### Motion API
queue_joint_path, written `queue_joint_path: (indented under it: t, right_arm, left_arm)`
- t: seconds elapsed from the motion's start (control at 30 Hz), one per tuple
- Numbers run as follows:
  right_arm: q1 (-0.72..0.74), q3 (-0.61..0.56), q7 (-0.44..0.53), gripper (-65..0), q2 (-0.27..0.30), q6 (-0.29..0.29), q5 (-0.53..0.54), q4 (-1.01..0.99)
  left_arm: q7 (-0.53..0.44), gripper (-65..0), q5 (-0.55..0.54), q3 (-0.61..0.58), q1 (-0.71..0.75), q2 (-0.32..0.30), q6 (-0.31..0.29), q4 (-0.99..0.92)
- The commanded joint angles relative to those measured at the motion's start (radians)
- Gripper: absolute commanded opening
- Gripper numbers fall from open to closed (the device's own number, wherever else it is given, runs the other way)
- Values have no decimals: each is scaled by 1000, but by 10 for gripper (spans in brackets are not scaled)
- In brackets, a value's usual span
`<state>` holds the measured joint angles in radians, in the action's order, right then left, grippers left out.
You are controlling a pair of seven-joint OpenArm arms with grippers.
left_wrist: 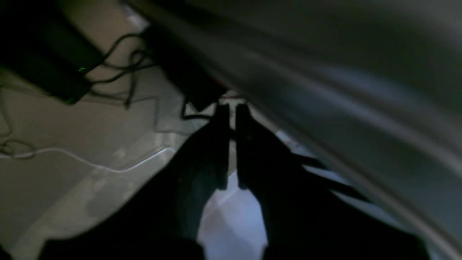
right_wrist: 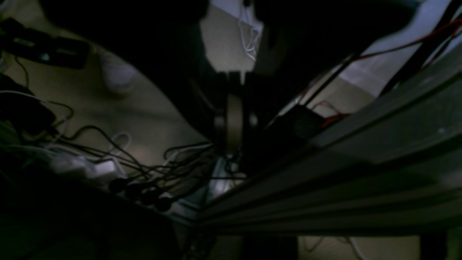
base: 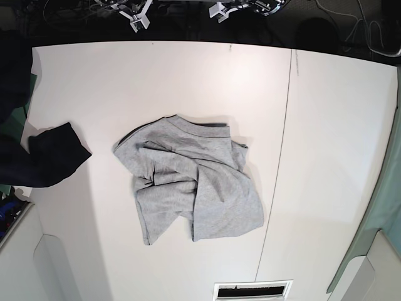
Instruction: Layout the t-shirt on the table in an organized manner, then fold the t-shirt properly
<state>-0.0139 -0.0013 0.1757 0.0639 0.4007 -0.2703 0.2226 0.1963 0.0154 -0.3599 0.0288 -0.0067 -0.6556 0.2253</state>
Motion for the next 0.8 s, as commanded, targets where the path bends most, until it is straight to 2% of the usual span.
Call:
queue_joint_path:
  t: [0.0,0.17,0.3,0.4,0.63,0.77]
  right_arm:
    - [-2,-1,8,-650,8,35,1,5]
    - [-26,-1,8,-650,31,72,0,7]
    - [-68,-1,8,-650,58,173,10,41]
    - [-131,-1,8,-650,77,180,56,121]
    - [-344,-9,8,-650,145,186,166,443]
    - [-494,-53,8,-650,206,190,255,690]
  left_arm:
    - [14,-609,-21,-1,19,-6,-40,19]
    - [2,-608,-121,0,134,-78,-43,178]
    - [3,-606,-168,1,245,-148,-43,363]
    - [3,-606,-198,24,331,-194,-43,508]
    - [23,-600,-290,244,525,-224,-43,832]
    - [103,-507,-395,395,601,-224,-43,1020]
